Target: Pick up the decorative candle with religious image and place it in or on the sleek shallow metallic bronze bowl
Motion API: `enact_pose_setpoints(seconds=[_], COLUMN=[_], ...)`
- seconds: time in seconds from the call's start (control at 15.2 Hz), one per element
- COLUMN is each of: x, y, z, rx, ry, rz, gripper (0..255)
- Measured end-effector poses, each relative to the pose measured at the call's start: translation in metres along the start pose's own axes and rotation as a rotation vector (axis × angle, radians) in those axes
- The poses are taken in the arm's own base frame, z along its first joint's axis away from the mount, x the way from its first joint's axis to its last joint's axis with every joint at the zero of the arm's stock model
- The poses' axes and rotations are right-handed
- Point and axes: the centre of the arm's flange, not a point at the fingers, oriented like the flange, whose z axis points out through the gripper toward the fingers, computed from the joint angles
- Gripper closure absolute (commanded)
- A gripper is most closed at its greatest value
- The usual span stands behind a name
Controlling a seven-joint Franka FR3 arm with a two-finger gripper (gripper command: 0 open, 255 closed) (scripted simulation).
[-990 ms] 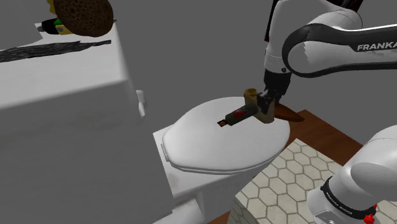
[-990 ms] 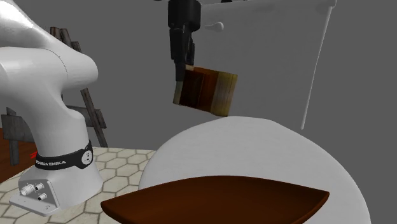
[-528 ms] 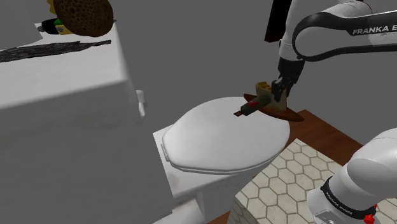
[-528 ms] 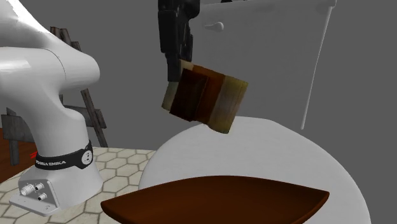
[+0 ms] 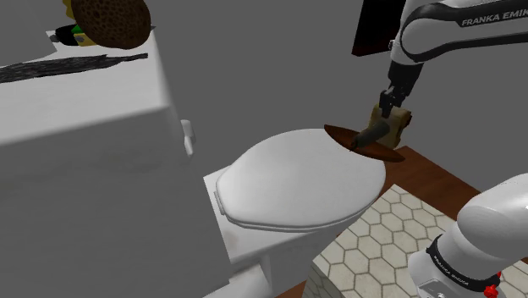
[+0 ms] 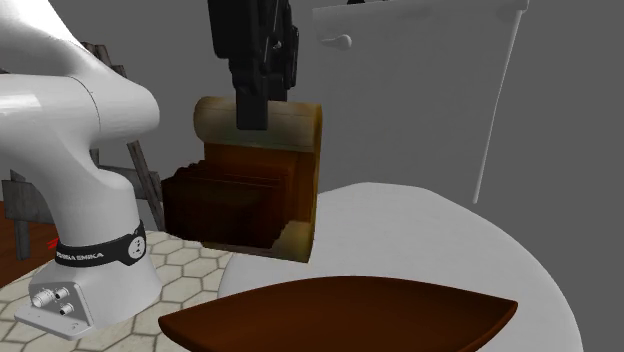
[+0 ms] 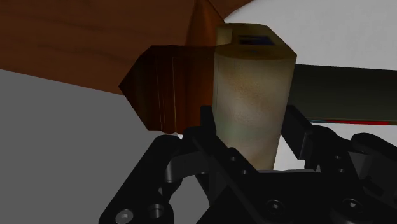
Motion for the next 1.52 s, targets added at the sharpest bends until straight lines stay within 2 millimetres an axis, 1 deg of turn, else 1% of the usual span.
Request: enact_pose_setpoints(seconds=[0.13, 0.2, 0.26, 0.4, 1.06, 1.39, 1.52], x=[0.008, 0.007, 0.008, 0.009, 0.009, 0.012, 0.012], y=[0.025, 0.032, 0.035, 0.037, 0.033, 0.03, 0.03], z=[0.003, 0.006, 0.011, 0.022, 0.071, 0.093, 0.094], rx=[0.0, 0.0, -0.001, -0.001, -0.002, -0.007, -0.007], ry=[0.0, 0.0, 0.0, 0.0, 0.001, 0.014, 0.016], rz=[0.0, 0.0, 0.0, -0.001, -0.001, 0.0, 0.0], gripper=[255, 255, 255, 255, 255, 255, 255])
